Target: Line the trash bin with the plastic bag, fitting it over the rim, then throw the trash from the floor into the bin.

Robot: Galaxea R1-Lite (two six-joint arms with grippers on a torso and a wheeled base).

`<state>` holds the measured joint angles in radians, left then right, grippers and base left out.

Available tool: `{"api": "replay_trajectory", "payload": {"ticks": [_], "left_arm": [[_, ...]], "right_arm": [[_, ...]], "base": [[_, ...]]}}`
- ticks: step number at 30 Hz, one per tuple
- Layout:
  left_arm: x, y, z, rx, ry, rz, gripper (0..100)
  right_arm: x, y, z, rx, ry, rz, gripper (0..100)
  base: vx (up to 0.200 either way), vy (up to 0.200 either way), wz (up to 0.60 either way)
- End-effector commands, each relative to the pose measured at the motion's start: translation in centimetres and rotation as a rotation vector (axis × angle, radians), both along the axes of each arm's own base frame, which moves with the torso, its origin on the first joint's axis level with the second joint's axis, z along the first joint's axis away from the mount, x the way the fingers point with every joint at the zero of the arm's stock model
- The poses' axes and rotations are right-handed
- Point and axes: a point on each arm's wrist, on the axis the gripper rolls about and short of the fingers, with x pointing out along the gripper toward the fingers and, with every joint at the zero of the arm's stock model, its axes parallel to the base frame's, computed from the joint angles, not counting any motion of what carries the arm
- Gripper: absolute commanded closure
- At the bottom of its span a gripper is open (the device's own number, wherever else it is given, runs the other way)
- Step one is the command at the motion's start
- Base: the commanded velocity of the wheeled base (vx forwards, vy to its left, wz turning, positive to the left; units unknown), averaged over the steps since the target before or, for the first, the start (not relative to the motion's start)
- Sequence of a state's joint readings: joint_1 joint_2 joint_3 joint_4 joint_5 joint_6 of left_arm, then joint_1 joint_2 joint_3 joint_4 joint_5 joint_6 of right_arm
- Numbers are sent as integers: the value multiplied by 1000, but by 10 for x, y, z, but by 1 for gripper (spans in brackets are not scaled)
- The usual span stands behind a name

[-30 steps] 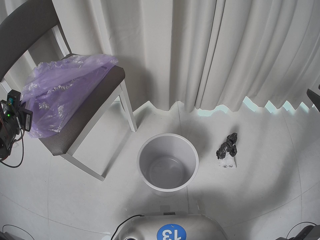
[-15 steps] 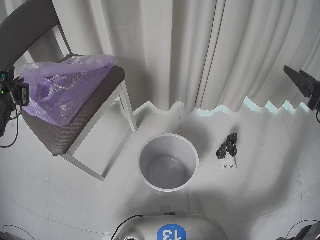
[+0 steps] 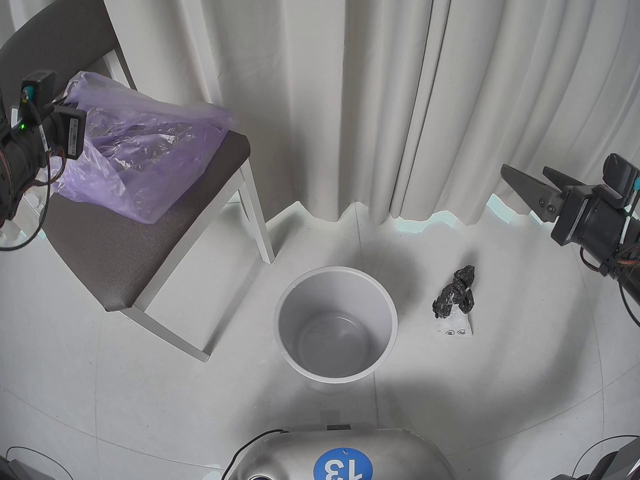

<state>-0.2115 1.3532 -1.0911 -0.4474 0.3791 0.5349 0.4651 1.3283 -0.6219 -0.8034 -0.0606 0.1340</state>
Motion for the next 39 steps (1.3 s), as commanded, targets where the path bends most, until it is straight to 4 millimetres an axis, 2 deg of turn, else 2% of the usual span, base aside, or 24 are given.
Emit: {"api": "replay_trajectory", "payload": {"ticks": [1,5,14,16,19,33,39], "left_arm": [[-6,-16,28,25,-26,-49,100],[-7,-30,46,11,-10,-37,100],[-8,-63,79,-24,-15,-16,100],[-11,-77,88,-50,-30,-9,100],[-15,-85,86,-55,-22,-25,100],[-26,-90,83,-75,-37,-72,100],[-33,-99,81,-69,-26,-124,100]], "right_arm": [[11,10,-19,-23,69,23,0],[16,20,-35,-21,137,52,0],[15,31,-44,-11,135,99,0],[16,39,-48,-12,140,122,0],[17,45,-56,-20,157,140,0],[15,64,-81,-24,143,200,0],[18,67,-81,0,114,203,0]], "base": [[0,0,0],[0,0,0],[0,0,0],[0,0,0],[0,0,0],[0,0,0],[0,0,0]]}}
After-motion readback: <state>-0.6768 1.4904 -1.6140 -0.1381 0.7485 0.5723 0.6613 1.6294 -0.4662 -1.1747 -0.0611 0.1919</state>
